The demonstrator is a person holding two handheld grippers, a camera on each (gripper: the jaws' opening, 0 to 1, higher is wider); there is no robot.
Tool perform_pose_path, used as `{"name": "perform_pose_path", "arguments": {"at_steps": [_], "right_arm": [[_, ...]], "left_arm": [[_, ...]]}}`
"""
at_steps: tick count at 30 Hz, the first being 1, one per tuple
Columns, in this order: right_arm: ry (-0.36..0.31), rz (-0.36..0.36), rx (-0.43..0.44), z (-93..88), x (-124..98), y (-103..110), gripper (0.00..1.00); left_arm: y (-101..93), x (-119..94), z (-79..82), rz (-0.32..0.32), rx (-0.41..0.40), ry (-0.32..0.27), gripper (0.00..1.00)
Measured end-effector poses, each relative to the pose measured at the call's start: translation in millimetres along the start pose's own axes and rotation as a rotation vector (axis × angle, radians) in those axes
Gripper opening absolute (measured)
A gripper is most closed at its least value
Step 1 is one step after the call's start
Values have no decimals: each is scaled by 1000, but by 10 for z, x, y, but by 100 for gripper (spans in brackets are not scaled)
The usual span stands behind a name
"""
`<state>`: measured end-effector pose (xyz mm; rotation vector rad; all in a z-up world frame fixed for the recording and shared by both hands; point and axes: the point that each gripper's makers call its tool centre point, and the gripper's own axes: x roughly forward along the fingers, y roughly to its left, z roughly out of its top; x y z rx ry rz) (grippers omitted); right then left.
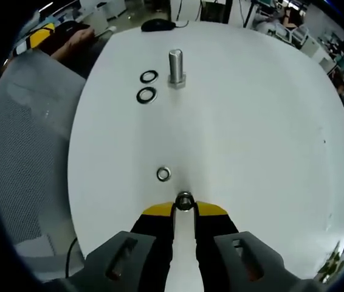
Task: Place the washer onto the threaded stud by aligning its center hole with the stud, sliding it down to the base, and recovering from edge contact or off-axis alignment until the washer reaches the visible bottom stop.
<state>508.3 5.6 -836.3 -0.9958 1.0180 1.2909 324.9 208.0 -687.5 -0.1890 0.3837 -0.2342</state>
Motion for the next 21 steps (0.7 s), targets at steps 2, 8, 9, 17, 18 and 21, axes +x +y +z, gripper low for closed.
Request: {"name": "perform_pose_path", "arguments": {"at_steps": [2, 8, 9, 17, 18, 21], "right_arm": [[4, 2, -1, -7, 34, 6, 14], [20, 17, -7, -34, 126, 19, 14], [24, 20, -10, -37, 137, 23, 14], [37, 16, -4, -49, 191, -2, 14], [39, 22, 0, -53, 194, 9, 14], [44, 24, -1, -86, 214, 7, 15]], "left_arm": [[6, -1, -1, -1, -1, 1, 0], [24, 0, -15, 0, -2, 8, 0], [27, 0, -17, 1, -3, 9, 0], [39, 4, -15, 4, -6, 9, 0], [43, 3, -15, 4, -7, 9, 0], [47, 4, -20, 5, -8, 12, 0]]}}
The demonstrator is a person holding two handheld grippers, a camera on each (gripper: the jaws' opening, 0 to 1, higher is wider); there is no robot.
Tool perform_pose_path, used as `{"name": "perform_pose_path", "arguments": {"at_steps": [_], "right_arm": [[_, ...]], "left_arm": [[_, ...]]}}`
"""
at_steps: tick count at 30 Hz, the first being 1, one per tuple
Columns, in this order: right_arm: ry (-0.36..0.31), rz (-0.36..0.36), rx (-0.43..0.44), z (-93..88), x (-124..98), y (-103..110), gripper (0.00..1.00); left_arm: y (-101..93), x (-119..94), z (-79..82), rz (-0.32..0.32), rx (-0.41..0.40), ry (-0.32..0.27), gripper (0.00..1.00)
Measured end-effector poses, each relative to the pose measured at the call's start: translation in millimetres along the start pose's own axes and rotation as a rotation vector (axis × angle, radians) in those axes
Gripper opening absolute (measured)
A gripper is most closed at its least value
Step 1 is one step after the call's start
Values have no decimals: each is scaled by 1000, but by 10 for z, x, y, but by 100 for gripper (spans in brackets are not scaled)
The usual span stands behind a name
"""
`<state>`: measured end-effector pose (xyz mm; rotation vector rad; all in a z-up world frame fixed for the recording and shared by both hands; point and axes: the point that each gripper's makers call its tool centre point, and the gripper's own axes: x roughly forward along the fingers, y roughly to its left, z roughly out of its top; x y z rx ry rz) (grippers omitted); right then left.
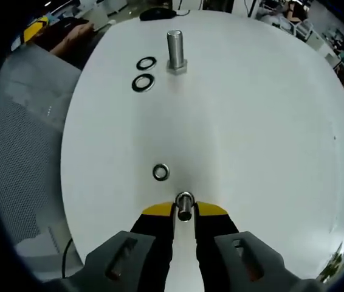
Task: Place the washer onto the threaded stud by aligning its center hole with the stud, sliding it down to the base, and recovering from edge contact or off-axis alignment until the washer reaches the visible bottom stop.
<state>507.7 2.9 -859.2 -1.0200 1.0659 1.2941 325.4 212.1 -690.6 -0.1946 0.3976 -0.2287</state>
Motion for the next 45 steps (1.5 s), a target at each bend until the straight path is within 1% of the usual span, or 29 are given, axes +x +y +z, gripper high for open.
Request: {"name": "perform_pose_path", "arguments": {"at_steps": [6, 10, 14, 19, 22, 27, 31, 35, 39, 45], "right_arm": [[-12, -4, 10, -13, -52, 17, 17], [-29, -25, 10, 20, -147, 22, 18], [-86, -60, 15, 134, -289, 10, 18], [-134, -95, 12, 239, -453, 41, 18], [-158, -105, 13, 280, -537, 103, 17], [-182, -105, 6, 371, -585, 225, 17], [-201, -90, 18, 428, -532, 312, 17], [-188, -72, 20, 421, -437, 388, 17], [-187, -74, 52, 391, -321, 410, 17], [-194, -97, 110, 295, -170, 433, 17]], "left_arm": [[-1, 0, -4, 0, 0, 3, 0], [-2, 0, -6, 0, 0, 3, 0], [-4, 0, -3, -1, -1, 1, 0], [-8, -2, -3, -2, 0, 1, 0], [-10, -4, -4, -2, 1, 1, 0], [-10, -5, -6, -2, 2, 1, 0], [-11, -4, 4, -3, 1, -4, 0], [-8, -6, 3, -3, 0, -3, 0], [-8, -8, 7, -2, 0, -7, 0], [-10, -7, 13, -3, 0, -10, 0]]}}
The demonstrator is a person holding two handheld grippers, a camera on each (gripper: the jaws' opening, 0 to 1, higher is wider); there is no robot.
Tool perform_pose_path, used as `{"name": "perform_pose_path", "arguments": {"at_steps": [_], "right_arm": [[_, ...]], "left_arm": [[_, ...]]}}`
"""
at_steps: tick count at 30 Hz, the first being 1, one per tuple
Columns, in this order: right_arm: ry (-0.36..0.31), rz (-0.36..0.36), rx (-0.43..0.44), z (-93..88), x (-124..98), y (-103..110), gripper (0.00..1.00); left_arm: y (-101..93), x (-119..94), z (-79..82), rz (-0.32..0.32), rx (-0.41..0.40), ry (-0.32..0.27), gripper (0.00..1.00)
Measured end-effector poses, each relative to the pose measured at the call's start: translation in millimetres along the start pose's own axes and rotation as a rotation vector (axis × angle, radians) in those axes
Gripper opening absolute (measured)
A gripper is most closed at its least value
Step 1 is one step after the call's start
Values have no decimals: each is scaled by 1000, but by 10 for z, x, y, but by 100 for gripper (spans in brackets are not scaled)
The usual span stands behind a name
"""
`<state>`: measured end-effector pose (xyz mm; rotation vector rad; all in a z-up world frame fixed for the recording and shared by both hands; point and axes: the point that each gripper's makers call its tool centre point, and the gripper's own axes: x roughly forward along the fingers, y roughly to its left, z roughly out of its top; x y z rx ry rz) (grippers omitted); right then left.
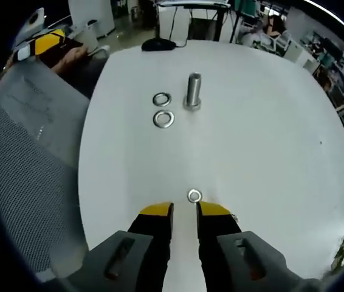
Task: Place the washer onto the threaded stud by aligning its center hole with the stud, sliding it down to the base, and recovering from edge contact or off-axis alignment until the washer reaches the visible bottom stop.
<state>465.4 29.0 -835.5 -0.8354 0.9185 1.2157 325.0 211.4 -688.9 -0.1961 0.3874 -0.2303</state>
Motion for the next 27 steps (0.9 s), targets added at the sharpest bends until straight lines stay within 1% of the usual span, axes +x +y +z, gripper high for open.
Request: {"name": "perform_pose_path", "arguments": {"at_steps": [3, 5, 6, 8, 11, 13, 15, 19, 20, 24, 26, 27], "right_arm": [[-19, -11, 30, -14, 32, -1, 17], [-44, -62, 41, 1, 47, -72, 17], [-55, -62, 45, 4, 58, -69, 17], [-82, -70, 104, 15, 81, -77, 17], [-124, -72, 150, 36, 105, -70, 17], [-127, -66, 149, 26, 130, -26, 17], [-134, -84, 146, 24, 152, -23, 17], [-165, -109, 187, 54, 169, -39, 17], [-174, -118, 187, 66, 184, -38, 17], [-167, -172, 161, 42, 216, -85, 17], [-188, -174, 192, 58, 224, -84, 17], [-211, -161, 227, 81, 234, -65, 17]], "left_arm": [[3, 1, 5, 1, -1, -3, 0], [4, 1, 7, 1, -2, -4, 0], [4, 2, 7, 1, -2, -4, 0], [5, 1, 6, 1, -2, -4, 0], [3, 1, 7, 0, -2, -4, 0], [4, 1, 9, 0, -3, -6, 0], [5, 2, 11, 1, -3, -7, 0], [6, 1, 13, 1, -4, -8, 0], [5, 1, 13, 1, -5, -8, 0], [5, 1, 7, 0, -5, -5, 0], [4, 1, 4, 0, -4, -3, 0], [4, 1, 4, 0, -4, -3, 0]]}}
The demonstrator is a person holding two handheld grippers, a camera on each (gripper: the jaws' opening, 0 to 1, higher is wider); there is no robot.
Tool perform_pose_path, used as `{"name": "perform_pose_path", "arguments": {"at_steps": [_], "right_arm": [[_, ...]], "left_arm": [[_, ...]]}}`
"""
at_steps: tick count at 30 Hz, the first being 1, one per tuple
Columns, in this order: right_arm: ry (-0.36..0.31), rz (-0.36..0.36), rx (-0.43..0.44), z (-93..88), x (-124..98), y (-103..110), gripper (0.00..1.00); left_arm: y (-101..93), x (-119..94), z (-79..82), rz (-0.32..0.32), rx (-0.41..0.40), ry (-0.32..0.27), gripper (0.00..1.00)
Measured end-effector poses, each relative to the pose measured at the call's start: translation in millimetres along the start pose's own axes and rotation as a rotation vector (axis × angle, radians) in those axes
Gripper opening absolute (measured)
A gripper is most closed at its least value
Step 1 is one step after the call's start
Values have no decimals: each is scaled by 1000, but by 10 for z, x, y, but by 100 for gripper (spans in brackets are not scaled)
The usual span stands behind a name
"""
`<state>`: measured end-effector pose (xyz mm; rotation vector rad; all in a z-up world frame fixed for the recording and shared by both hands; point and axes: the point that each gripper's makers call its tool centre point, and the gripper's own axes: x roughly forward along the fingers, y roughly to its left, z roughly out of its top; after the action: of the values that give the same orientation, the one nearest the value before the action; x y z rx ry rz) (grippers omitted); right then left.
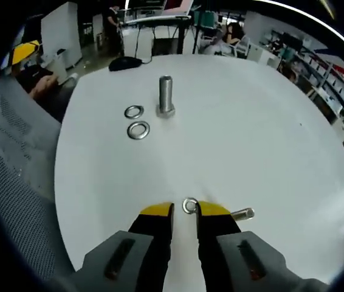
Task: Place the washer onto the threaded stud by aligning its center hole with the stud, sliding it down to the base, and recovering from edge contact or off-axis alignment until the washer reaches the visible bottom stop.
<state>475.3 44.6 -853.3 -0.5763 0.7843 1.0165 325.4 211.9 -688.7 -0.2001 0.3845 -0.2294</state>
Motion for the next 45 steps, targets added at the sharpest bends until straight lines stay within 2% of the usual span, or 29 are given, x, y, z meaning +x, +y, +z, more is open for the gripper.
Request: {"name": "perform_pose_path", "arguments": {"at_steps": [5, 17, 18, 27, 34, 45], "right_arm": [[-14, -45, 17, -2, -4, -80, 17], [-3, -49, 56, -119, 68, -74, 17], [-22, -52, 62, -88, 74, -79, 17], [-24, -79, 67, -101, 62, -117, 18], [-74, -42, 182, -94, 91, -115, 17], [-71, -47, 169, -95, 71, -115, 15]], "left_arm": [[0, 1, 4, 0, -1, -2, 0], [-4, 1, -2, 0, -1, 3, 0], [-4, 1, -2, -1, -1, 3, 0], [-6, 0, -9, -1, 0, 7, 0], [-1, -2, -4, 0, -1, 4, 0], [-7, -4, 2, 0, -1, 2, 0]]}}
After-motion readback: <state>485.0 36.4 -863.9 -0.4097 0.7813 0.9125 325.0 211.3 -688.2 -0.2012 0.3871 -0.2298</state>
